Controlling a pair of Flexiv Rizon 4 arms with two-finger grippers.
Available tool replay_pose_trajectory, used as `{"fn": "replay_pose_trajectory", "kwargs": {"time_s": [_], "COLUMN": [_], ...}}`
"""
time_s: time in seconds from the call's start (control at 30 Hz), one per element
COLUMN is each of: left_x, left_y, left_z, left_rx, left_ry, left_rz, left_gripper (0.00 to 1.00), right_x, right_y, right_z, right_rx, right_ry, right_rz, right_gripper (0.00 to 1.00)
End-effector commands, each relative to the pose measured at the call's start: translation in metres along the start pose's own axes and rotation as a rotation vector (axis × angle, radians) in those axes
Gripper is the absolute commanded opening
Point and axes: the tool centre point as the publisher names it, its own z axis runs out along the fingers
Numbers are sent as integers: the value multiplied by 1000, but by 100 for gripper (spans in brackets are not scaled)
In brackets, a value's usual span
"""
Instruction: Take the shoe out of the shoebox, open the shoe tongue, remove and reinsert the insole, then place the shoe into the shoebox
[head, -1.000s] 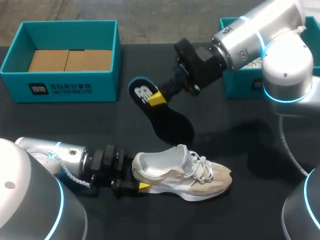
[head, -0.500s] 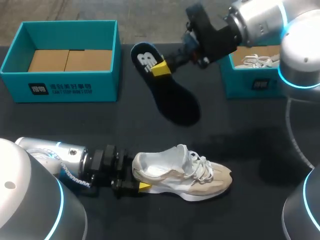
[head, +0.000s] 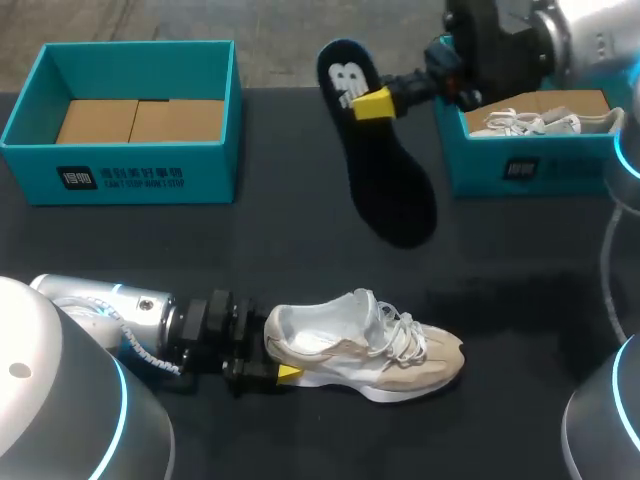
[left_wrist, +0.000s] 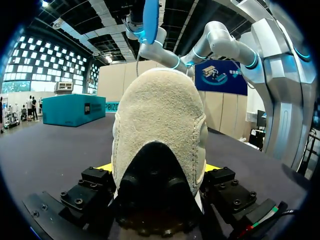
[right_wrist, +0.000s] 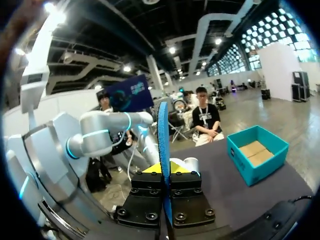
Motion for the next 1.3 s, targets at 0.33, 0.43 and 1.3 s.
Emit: {"fn": "replay_pose_trajectory", "kwargs": {"time_s": [0.33, 0.43, 1.3], "left_x": [-1, -1, -1], "left_y": [3, 3, 3], "left_z": [0, 0, 0], "left_rx": [-2, -2, -2], "left_ry": [2, 2, 2], "left_rz": [-1, -1, -1], "left_gripper": [0, 0, 0], "right_x": [21, 19, 71], "right_y": [-8, -5, 22], "right_z": [-12, -14, -72], "right_rx": [-16, -41, -258], "right_ry": [-308, -291, -102], "right_rz": [134, 108, -37], "right_gripper": [0, 0, 0]}}
